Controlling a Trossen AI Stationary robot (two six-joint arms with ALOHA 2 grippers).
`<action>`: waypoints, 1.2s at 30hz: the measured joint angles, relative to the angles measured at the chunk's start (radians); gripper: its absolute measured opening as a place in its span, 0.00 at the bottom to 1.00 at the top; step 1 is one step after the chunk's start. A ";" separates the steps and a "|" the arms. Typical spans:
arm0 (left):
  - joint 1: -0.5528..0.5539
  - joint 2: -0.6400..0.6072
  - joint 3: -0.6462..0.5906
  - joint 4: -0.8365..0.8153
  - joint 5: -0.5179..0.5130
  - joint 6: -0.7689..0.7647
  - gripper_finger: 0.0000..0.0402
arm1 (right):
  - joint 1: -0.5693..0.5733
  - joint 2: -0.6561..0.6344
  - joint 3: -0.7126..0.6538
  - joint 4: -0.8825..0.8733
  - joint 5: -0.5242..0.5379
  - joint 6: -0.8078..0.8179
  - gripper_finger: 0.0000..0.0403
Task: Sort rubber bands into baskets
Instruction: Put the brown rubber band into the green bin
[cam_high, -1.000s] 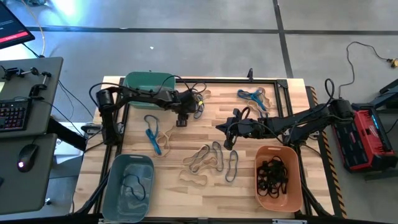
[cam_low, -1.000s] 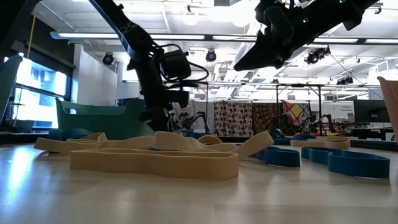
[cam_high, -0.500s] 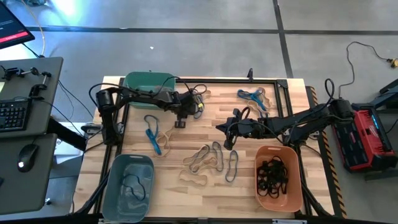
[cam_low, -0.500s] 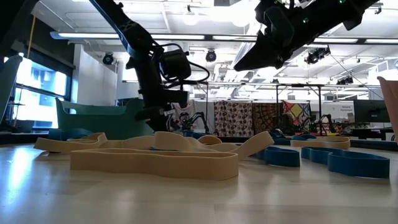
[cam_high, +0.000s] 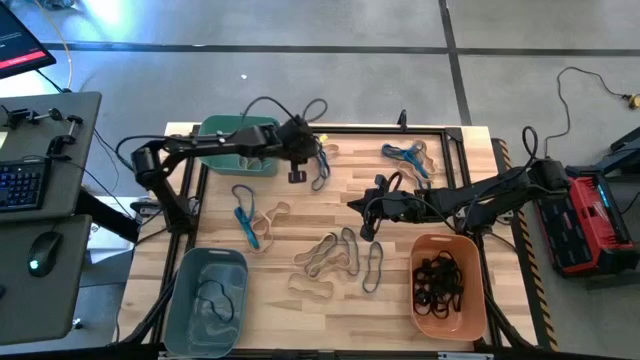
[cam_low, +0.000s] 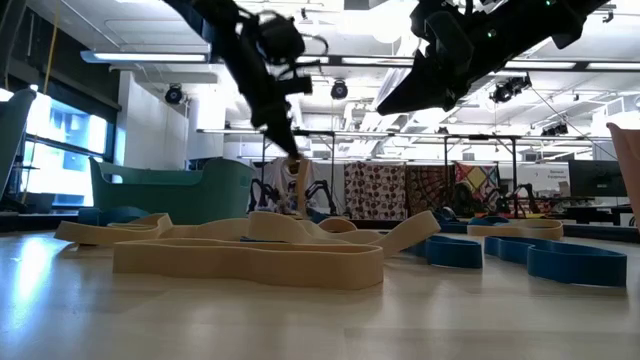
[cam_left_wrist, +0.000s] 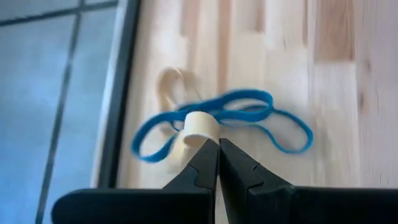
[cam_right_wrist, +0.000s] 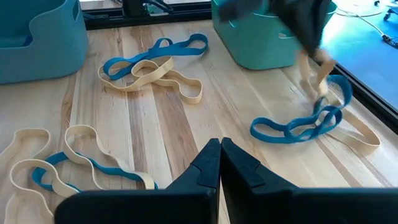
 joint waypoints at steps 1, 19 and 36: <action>0.004 -0.014 0.012 -0.008 0.000 -0.005 0.00 | 0.000 0.000 0.000 -0.001 0.000 0.000 0.00; 0.112 -0.367 0.054 -0.147 -0.154 -0.043 0.00 | 0.000 0.000 0.000 -0.007 0.000 0.000 0.00; 0.338 -0.339 -0.008 -0.354 -0.231 -0.057 0.00 | 0.000 0.000 0.000 -0.006 0.000 0.018 0.00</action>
